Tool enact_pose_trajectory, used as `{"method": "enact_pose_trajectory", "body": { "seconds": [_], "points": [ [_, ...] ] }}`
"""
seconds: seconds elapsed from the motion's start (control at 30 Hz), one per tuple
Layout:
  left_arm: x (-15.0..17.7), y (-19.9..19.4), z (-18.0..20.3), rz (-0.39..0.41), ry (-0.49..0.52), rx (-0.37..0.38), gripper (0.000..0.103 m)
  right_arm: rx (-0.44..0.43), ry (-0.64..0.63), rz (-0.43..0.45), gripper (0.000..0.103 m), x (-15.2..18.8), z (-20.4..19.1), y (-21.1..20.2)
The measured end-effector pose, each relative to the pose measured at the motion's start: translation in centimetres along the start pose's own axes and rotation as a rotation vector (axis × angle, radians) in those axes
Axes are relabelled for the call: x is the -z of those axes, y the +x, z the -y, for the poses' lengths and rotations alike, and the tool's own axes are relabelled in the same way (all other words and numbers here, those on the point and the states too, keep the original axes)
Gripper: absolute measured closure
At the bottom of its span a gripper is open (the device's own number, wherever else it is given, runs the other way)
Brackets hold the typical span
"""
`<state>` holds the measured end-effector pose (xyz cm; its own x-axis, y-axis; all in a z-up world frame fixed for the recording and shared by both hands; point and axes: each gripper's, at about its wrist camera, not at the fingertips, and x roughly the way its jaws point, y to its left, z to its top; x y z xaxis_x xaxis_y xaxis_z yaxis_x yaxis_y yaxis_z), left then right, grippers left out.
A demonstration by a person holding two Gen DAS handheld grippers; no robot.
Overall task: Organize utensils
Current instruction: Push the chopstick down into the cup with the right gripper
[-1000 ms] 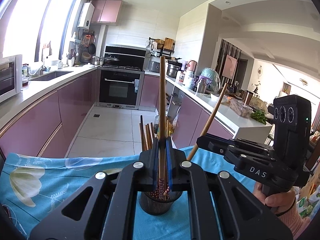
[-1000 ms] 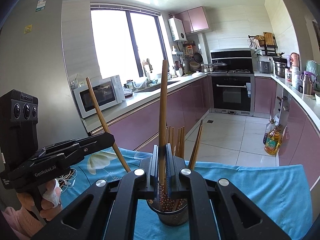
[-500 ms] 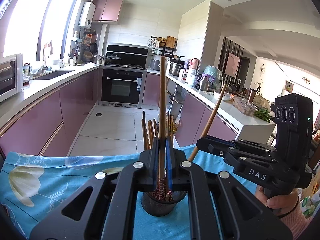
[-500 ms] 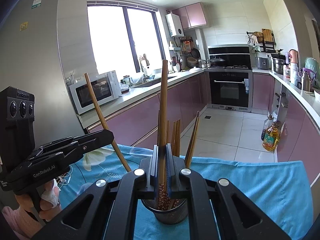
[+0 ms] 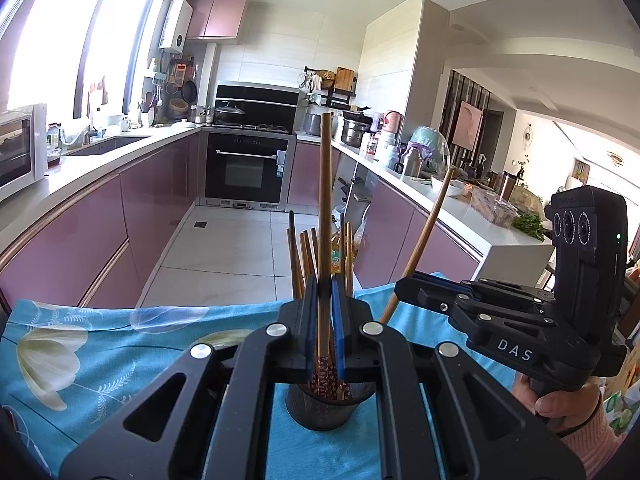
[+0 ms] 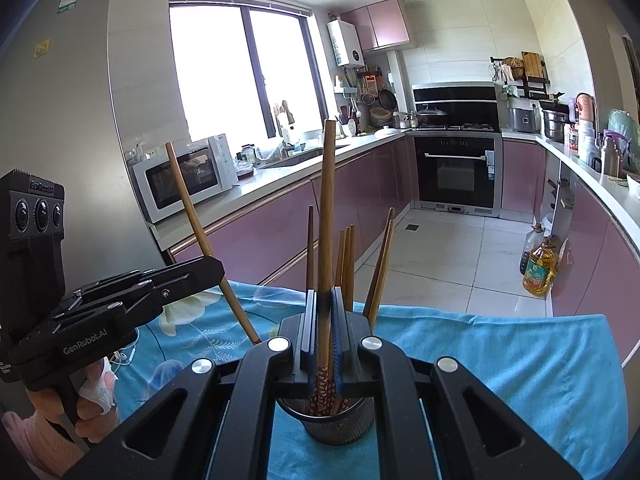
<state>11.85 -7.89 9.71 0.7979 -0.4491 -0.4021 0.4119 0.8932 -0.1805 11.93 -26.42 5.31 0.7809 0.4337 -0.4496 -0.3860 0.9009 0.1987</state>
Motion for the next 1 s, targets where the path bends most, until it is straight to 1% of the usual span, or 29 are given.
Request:
{"method": "enact_pose_trajectory", "body": {
  "seconds": [0.5,1.0],
  "points": [
    [0.8,1.2,-0.8,-0.032,-0.002,-0.003,0.095,0.001,0.009,-0.025,0.097,0.6,0.7,1.0],
    [1.8,3.4,-1.6,-0.074,0.004,0.006,0.095,-0.002,0.01,-0.053,0.097,1.1,0.8,1.9]
  ]
}}
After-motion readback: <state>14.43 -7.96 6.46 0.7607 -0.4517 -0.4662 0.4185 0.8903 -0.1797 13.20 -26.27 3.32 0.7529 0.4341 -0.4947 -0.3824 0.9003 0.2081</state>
